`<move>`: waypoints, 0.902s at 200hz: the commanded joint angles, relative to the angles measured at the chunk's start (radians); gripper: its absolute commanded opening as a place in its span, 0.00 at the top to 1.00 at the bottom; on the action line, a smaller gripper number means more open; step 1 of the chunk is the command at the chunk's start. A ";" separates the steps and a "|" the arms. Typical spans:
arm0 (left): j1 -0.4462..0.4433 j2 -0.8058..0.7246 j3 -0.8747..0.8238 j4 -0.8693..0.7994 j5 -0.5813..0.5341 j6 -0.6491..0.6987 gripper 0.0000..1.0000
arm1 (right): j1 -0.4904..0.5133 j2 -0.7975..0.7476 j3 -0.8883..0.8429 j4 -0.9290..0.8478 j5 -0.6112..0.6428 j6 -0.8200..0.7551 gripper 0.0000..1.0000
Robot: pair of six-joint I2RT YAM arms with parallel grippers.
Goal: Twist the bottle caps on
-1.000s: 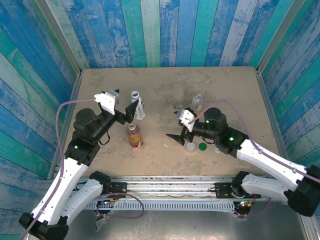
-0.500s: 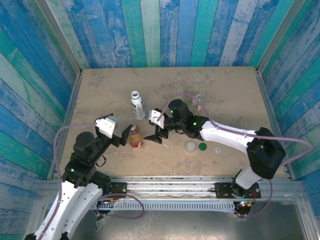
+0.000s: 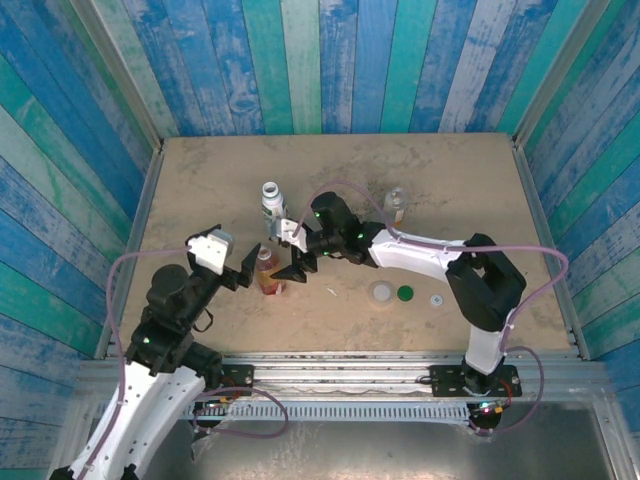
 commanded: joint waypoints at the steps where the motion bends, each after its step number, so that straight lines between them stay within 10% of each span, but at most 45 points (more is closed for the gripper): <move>1: -0.001 0.012 -0.011 0.029 0.019 0.012 0.06 | 0.016 0.035 0.041 -0.008 -0.052 0.000 0.07; 180: 0.000 0.012 -0.022 0.029 0.069 0.024 0.06 | 0.026 0.109 0.062 0.024 -0.052 0.023 0.47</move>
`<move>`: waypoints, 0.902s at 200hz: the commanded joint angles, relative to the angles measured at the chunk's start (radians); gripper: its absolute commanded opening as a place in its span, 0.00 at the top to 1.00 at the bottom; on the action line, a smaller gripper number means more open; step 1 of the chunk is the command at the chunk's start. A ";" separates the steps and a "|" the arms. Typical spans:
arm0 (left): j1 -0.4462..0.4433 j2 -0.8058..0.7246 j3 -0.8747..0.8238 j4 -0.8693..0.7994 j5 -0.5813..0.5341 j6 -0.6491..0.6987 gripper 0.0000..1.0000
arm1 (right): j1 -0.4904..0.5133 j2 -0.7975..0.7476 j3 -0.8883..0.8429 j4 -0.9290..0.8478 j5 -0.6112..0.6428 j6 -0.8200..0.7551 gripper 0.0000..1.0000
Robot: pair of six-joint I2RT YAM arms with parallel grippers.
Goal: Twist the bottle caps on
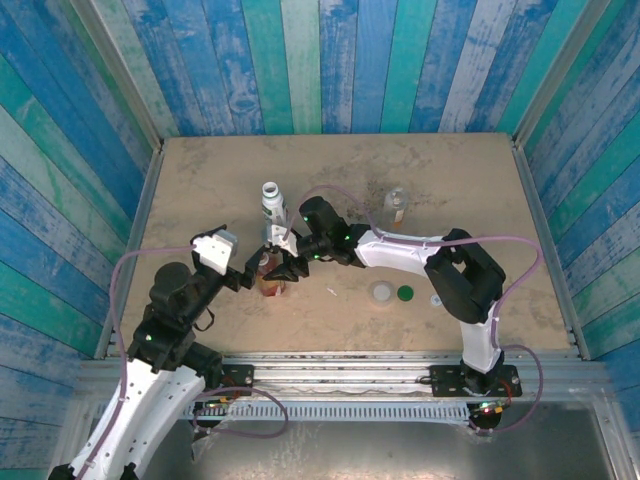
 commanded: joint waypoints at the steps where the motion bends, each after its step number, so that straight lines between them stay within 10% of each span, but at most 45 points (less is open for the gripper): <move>1: 0.000 0.000 -0.013 0.019 0.023 0.008 0.06 | 0.006 -0.001 0.000 0.009 0.003 0.008 0.47; 135: -0.005 0.155 -0.097 0.431 0.271 -0.259 0.06 | -0.216 -0.365 -0.357 -0.026 0.062 -0.029 0.50; 180: -0.086 0.238 -0.181 0.605 0.191 -0.328 0.06 | -0.294 -0.426 -0.429 -0.040 0.065 -0.031 0.50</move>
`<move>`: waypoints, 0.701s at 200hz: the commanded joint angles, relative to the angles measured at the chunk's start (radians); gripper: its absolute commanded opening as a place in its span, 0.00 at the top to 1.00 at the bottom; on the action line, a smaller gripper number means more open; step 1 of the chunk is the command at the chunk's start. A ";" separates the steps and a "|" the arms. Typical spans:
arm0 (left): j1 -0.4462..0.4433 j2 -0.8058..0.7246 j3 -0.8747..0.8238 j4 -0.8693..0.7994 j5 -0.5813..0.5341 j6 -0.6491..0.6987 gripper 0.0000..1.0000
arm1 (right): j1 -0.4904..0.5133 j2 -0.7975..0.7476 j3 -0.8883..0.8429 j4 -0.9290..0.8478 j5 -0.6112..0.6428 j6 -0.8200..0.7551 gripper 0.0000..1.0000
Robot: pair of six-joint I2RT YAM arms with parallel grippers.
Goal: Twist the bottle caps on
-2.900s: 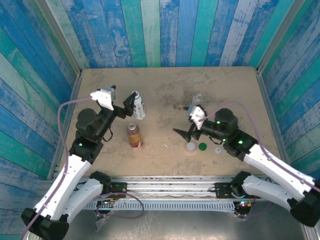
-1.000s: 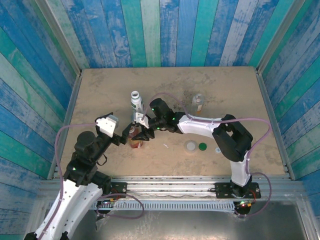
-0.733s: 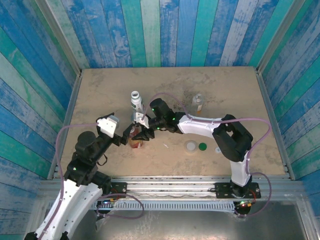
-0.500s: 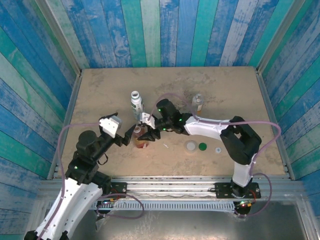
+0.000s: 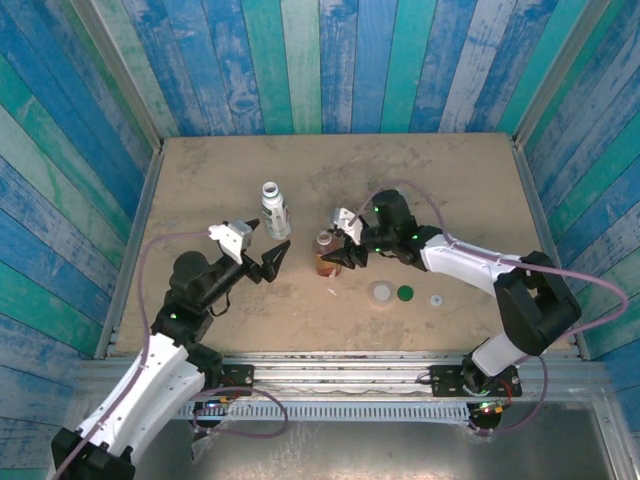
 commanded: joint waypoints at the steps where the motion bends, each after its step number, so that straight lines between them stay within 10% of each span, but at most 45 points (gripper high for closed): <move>1: -0.057 0.039 -0.056 0.182 -0.034 -0.069 0.06 | -0.020 -0.031 -0.029 -0.020 0.002 -0.010 0.50; 140: -0.192 0.795 -0.169 0.890 0.190 0.264 0.06 | -0.084 -0.054 -0.035 -0.093 -0.058 -0.033 0.50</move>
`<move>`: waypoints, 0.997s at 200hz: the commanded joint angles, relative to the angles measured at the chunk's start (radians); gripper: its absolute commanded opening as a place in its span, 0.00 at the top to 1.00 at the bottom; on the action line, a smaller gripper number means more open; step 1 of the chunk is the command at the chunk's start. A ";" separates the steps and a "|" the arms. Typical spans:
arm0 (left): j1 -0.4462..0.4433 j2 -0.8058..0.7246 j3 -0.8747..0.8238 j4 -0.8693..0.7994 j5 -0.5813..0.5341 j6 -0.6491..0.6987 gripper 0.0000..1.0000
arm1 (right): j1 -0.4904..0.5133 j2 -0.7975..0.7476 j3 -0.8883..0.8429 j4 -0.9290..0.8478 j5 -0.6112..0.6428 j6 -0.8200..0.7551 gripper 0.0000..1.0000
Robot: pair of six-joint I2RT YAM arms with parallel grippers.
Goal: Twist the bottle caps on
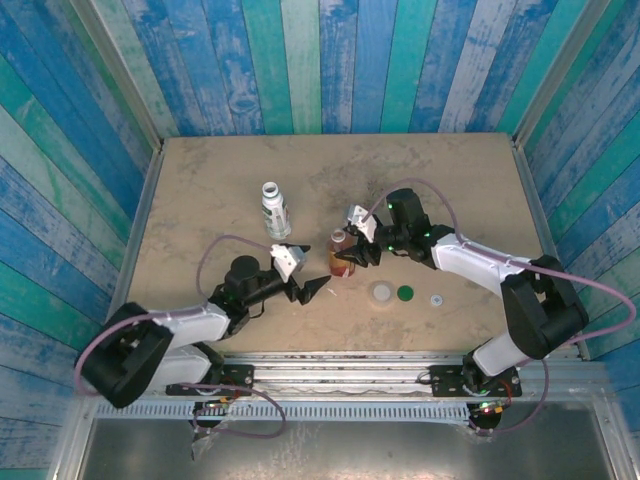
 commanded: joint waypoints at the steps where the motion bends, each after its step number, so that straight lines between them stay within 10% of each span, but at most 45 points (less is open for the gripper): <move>1: -0.004 0.108 0.020 0.167 0.074 0.086 0.06 | -0.004 -0.022 -0.004 -0.030 -0.032 -0.015 0.50; 114: -0.003 0.553 0.148 0.566 0.130 0.026 0.00 | -0.004 0.011 -0.009 0.012 -0.089 0.010 0.50; 199: -0.004 0.617 0.192 0.543 0.160 0.030 0.35 | -0.001 0.029 -0.008 0.035 -0.086 0.028 0.48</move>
